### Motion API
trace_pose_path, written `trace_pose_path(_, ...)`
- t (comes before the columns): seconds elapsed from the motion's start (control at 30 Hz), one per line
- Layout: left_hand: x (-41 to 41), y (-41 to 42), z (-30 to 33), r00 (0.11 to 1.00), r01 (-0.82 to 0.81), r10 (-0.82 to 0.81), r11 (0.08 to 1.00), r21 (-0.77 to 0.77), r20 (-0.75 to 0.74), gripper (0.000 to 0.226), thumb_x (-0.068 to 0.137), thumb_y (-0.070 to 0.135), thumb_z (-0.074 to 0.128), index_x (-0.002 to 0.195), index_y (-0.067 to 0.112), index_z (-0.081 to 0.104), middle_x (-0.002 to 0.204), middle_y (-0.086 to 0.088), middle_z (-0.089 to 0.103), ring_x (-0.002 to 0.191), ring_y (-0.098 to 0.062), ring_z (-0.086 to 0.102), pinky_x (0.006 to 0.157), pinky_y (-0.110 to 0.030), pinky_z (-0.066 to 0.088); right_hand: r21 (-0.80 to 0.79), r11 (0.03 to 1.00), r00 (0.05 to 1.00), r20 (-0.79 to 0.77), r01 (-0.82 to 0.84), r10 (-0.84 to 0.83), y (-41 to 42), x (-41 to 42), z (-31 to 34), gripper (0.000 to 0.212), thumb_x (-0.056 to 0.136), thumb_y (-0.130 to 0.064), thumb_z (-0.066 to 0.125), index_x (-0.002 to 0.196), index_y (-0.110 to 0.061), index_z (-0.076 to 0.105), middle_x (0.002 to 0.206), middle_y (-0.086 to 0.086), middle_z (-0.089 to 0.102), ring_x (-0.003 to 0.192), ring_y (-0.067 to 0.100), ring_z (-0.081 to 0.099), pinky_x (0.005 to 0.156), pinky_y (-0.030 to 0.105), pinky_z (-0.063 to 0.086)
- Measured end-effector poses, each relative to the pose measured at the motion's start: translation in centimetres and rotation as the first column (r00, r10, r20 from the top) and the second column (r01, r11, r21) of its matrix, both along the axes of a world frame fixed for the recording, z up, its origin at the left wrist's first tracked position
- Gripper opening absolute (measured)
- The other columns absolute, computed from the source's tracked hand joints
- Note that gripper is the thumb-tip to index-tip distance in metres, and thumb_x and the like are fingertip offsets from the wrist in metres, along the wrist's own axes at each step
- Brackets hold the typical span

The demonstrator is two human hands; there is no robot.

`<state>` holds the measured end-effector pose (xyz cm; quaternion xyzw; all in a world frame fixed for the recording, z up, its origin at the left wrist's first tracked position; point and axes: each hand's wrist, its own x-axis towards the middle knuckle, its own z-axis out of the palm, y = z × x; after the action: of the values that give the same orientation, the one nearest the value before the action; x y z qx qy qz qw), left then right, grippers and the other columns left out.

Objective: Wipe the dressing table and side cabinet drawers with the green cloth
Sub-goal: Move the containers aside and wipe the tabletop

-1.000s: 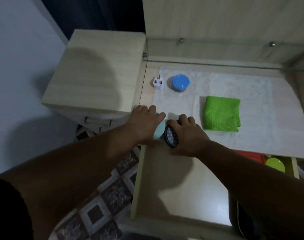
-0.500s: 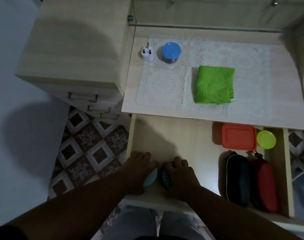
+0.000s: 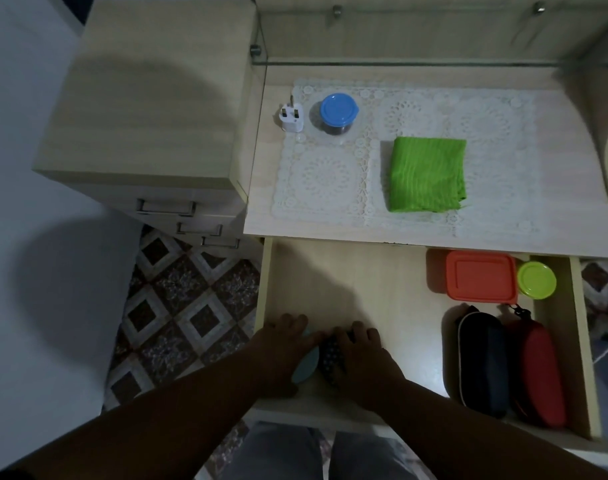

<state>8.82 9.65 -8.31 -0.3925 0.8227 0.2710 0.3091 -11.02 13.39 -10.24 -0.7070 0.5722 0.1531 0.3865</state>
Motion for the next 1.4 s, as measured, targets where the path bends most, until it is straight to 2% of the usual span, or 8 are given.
trace_pose_path(0.27, -1.0, -1.2, 1.0, 0.987, -0.113, 0.113, 0.994, 0.005, -0.117, 0.101, 0.080, 0.062, 0.067, 0.156, 0.030, 0.008, 0.148, -0.008, 0.033, 0.132, -0.030, 0.036, 0.107, -0.044, 0.040, -0.004, 0.999, 0.999, 0.027, -0.035, 0.036, -3.2, -1.3, 2.1, 0.067, 0.097, -0.046, 0.046, 0.155, -0.020, 0.024, 0.153, 0.007, 0.029, 0.137, 0.027, 0.032, 0.107, 0.039, 0.044)
trace_pose_path(0.43, -2.1, -9.9, 5.3, 0.917, -0.273, 0.157, 0.917, -0.291, -0.366, 0.072, 0.087, 0.060, 0.045, 0.143, 0.015, 0.048, 0.135, -0.010, 0.055, 0.122, -0.030, 0.051, 0.102, -0.046, 0.045, -0.270, 0.950, 0.971, 0.220, 0.156, -0.097, -11.6, -2.5, 6.7, 0.051, 0.088, -0.036, 0.050, 0.131, -0.011, 0.058, 0.125, 0.010, 0.059, 0.113, 0.029, 0.054, 0.094, 0.039, 0.048)
trace_pose_path(0.53, -2.7, -17.4, 8.7, 0.880, -0.412, 0.241, 0.816, -0.406, -0.409, 0.065, 0.089, 0.050, 0.056, 0.146, 0.022, 0.043, 0.141, -0.004, 0.050, 0.127, -0.026, 0.046, 0.102, -0.042, 0.044, -0.457, 0.855, 0.950, 0.291, 0.245, -0.117, -18.5, -3.0, 8.6, 0.039, 0.081, -0.027, 0.057, 0.111, -0.006, 0.068, 0.104, 0.014, 0.066, 0.098, 0.034, 0.062, 0.086, 0.038, 0.051)
trace_pose_path(0.73, -1.7, -29.1, 9.9, 0.916, -0.401, 0.309, 0.701, -0.590, -0.256, 0.080, 0.085, 0.050, 0.066, 0.151, 0.022, 0.031, 0.149, -0.011, 0.036, 0.132, -0.032, 0.042, 0.104, -0.046, 0.043, -0.543, 0.825, 0.985, 0.142, 0.157, -0.094, -29.6, -2.5, 11.4, 0.064, 0.089, -0.022, 0.062, 0.148, -0.011, 0.039, 0.145, 0.017, 0.042, 0.130, 0.036, 0.041, 0.104, 0.044, 0.042)
trace_pose_path(0.87, -1.3, -32.5, 9.0, 0.936, -0.348, 0.317, 0.768, -0.538, -0.153, 0.090, 0.086, 0.039, 0.069, 0.157, 0.026, 0.017, 0.160, -0.010, 0.021, 0.143, -0.031, 0.032, 0.111, -0.044, 0.038, -0.495, 0.867, 0.998, -0.007, 0.052, -0.064, -33.5, -1.0, 11.4, 0.080, 0.091, -0.023, 0.058, 0.158, -0.023, 0.014, 0.164, 0.012, 0.013, 0.146, 0.034, 0.020, 0.112, 0.048, 0.036)
trace_pose_path(0.97, -1.3, -32.9, 8.3, 0.940, -0.336, 0.315, 0.788, -0.516, -0.131, 0.070, 0.086, 0.021, 0.067, 0.148, 0.024, 0.034, 0.147, -0.009, 0.035, 0.127, -0.030, 0.048, 0.099, -0.044, 0.047, -0.454, 0.891, 1.000, -0.024, 0.007, -0.020, -34.9, -0.1, 10.5, 0.085, 0.092, -0.023, 0.059, 0.159, -0.028, 0.008, 0.166, 0.008, 0.006, 0.148, 0.032, 0.019, 0.114, 0.048, 0.035)
trace_pose_path(1.2, -0.9, -32.2, 7.5, 0.931, -0.365, 0.303, 0.752, -0.549, -0.205, 0.051, 0.088, 0.003, 0.058, 0.133, 0.023, 0.048, 0.123, -0.010, 0.045, 0.101, -0.029, 0.057, 0.085, -0.042, 0.053, -0.582, 0.804, 0.993, 0.084, 0.119, -0.086, -35.5, 0.5, 8.9, 0.056, 0.089, -0.028, 0.065, 0.140, -0.016, 0.042, 0.130, 0.013, 0.042, 0.118, 0.031, 0.045, 0.090, 0.043, 0.050)
trace_pose_path(1.4, -1.3, -27.8, 9.3, 0.891, -0.438, 0.281, 0.737, -0.514, -0.356, 0.040, 0.089, 0.026, 0.066, 0.125, 0.025, 0.048, 0.114, -0.002, 0.048, 0.083, -0.017, 0.047, 0.067, -0.032, 0.044, -0.579, 0.777, 0.935, 0.354, 0.245, -0.031, -29.7, -0.2, 9.2, 0.071, 0.074, -0.032, 0.079, 0.134, -0.010, 0.048, 0.121, 0.009, 0.044, 0.106, 0.023, 0.046, 0.082, 0.035, 0.047)
